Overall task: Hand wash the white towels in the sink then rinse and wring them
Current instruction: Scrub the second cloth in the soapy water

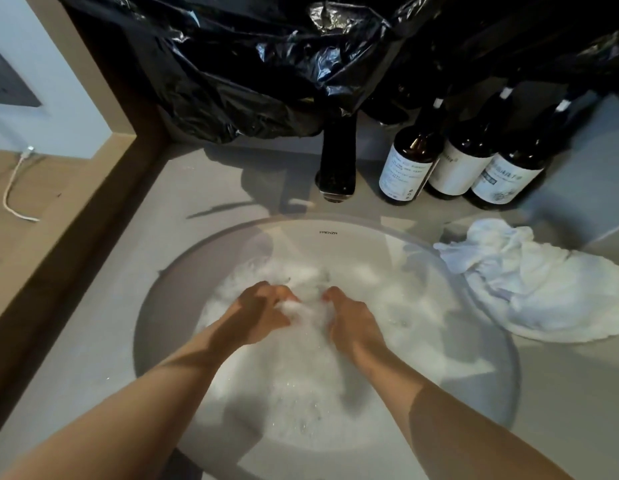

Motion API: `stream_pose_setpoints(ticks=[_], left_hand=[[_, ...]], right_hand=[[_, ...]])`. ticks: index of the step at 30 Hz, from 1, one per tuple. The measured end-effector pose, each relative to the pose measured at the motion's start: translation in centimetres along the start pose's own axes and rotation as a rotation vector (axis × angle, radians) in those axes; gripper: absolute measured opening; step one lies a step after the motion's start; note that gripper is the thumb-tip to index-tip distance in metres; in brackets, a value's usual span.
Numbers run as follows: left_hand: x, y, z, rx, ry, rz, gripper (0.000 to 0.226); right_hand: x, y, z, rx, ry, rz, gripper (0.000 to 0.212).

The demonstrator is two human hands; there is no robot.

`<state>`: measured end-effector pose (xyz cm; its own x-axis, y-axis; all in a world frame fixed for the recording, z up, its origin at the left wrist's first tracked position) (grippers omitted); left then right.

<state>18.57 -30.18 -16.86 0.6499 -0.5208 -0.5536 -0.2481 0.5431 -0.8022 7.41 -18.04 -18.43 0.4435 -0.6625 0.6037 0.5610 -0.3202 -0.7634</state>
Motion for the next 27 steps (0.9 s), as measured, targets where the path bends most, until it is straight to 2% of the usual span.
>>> stream_pose_setpoints(ticks=[2, 4, 7, 12, 16, 18, 20, 23, 25, 26, 27], left_hand=[[-0.7, -1.0, 0.8, -0.08, 0.005, 0.165, 0.012], [-1.4, -2.1, 1.6, -0.145, -0.038, 0.357, 0.013], [-2.4, -3.1, 2.8, -0.162, -0.125, 0.645, 0.015], [-2.9, -4.2, 3.6, -0.222, -0.184, 0.915, 0.02], [-2.2, -3.9, 3.4, -0.244, -0.189, 0.811, 0.024], [-2.1, -3.3, 2.8, -0.325, -0.195, 0.526, 0.023], [-2.5, -2.1, 2.4, -0.351, -0.107, 0.177, 0.023], [-2.5, 0.6, 2.0, -0.222, -0.092, 0.142, 0.01], [-2.1, 2.0, 2.0, -0.091, -0.054, 0.099, 0.039], [-1.8, 2.4, 2.2, -0.028, -0.037, 0.094, 0.048], [-1.6, 2.4, 2.4, 0.019, -0.034, 0.097, 0.047]], right_hand=[[-0.4, -1.0, 0.3, -0.044, 0.081, -0.205, 0.038], [-0.5, -2.6, 0.6, -0.124, 0.13, -0.338, 0.03], [0.3, -5.5, 1.6, -0.202, 0.046, -0.444, 0.025], [0.8, -9.4, 2.8, -0.213, 0.022, -0.635, 0.031], [-0.4, -9.6, 3.1, -0.203, 0.113, -0.584, 0.025], [-1.4, -8.5, 2.9, -0.187, 0.162, -0.415, 0.016], [-2.1, -6.9, 2.7, -0.15, 0.112, -0.092, 0.012], [-2.3, -3.8, 2.8, -0.01, -0.067, 0.19, 0.042], [-2.3, -2.2, 3.1, 0.087, -0.112, 0.229, 0.055], [-2.3, -1.9, 3.1, 0.103, -0.115, 0.236, 0.055], [-2.4, -1.9, 3.0, 0.104, -0.103, 0.219, 0.051]])
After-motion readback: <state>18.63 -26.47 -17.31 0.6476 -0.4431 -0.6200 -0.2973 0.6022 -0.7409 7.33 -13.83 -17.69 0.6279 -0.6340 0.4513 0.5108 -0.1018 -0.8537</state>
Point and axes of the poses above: each hand's wrist, its own z-axis away from the middle knuckle, its own y-axis out of the palm, x = y × z, the point moved 3 cm from there along -z, towards the middle knuckle, and after that the axes turned 14 degrees about -x, right-handed, at the moved point
